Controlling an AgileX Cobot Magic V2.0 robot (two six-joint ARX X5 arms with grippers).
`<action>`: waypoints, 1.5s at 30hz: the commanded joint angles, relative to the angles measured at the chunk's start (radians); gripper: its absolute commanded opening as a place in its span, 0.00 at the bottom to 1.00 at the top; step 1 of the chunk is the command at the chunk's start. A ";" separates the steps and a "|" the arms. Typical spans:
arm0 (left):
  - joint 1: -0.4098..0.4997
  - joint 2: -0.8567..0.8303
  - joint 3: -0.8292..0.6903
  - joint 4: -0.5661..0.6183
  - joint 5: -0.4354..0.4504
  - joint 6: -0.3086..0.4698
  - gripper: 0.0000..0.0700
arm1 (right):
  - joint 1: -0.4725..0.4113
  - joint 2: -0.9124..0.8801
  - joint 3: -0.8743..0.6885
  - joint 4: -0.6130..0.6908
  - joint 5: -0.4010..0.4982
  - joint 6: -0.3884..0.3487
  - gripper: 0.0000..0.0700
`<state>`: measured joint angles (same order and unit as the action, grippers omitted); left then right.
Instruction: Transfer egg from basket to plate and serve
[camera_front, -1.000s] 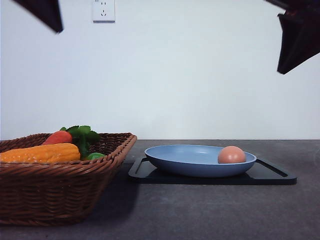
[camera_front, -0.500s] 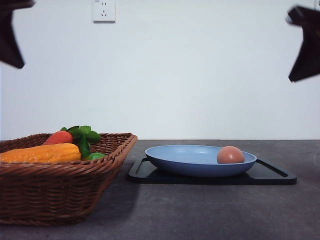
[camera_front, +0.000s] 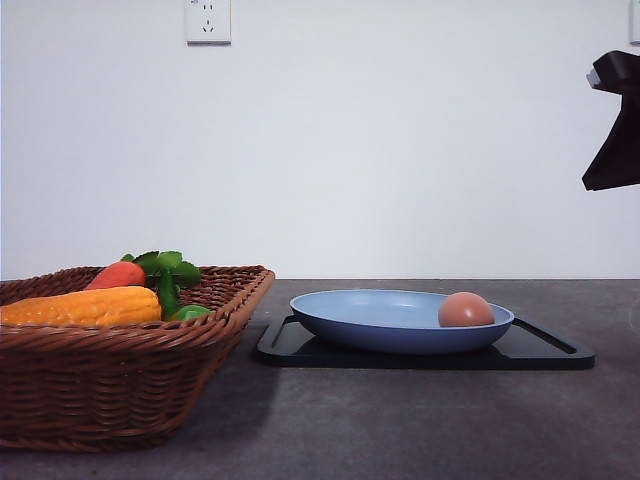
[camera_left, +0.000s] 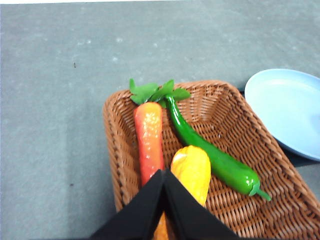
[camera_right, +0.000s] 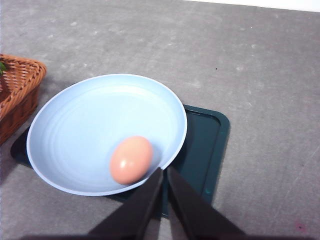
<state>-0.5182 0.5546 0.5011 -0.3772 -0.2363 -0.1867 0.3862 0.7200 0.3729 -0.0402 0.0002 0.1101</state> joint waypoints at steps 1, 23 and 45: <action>-0.006 0.003 0.012 0.011 0.001 -0.010 0.00 | 0.004 0.003 0.007 0.011 0.001 0.013 0.00; 0.427 -0.416 -0.081 0.011 0.044 0.026 0.00 | 0.004 0.003 0.007 0.011 0.001 0.013 0.00; 0.545 -0.552 -0.459 0.082 0.180 0.014 0.00 | 0.004 0.003 0.007 0.011 0.001 0.013 0.00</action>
<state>0.0242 0.0055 0.0669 -0.2841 -0.0598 -0.1753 0.3859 0.7200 0.3729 -0.0397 0.0002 0.1101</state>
